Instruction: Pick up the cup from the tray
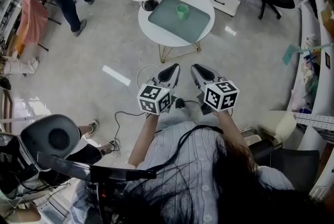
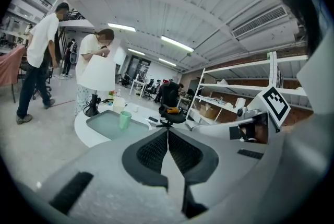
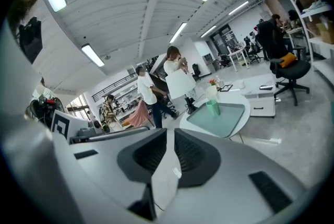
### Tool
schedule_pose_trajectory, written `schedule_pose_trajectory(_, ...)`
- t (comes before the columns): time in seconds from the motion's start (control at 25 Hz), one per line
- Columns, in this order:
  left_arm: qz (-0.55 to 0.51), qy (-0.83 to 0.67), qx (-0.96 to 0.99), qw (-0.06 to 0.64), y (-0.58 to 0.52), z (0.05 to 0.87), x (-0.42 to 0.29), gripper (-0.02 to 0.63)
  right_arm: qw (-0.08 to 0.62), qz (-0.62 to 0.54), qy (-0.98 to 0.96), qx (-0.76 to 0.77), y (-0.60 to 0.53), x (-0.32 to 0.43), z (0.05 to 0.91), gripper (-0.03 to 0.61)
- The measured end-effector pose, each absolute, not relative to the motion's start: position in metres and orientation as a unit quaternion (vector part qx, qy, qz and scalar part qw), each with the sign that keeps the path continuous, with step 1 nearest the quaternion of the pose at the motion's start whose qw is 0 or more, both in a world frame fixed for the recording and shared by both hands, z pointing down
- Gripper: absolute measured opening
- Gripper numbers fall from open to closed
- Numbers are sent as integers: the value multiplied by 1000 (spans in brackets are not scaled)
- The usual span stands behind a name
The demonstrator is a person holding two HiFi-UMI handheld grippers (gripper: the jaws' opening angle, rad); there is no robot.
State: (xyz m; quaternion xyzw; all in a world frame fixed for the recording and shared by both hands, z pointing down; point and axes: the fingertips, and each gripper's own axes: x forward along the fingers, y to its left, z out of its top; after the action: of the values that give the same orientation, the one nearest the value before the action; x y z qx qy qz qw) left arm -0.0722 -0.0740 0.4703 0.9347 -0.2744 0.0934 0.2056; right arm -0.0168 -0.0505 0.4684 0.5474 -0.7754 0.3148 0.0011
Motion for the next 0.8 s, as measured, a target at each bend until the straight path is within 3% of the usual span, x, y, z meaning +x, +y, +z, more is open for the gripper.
schedule_pose_trajectory(0.8, 111, -294, 920, 234, -141, 496, -71, 15, 10, 341, -768, 542, -121, 6, 489, 61)
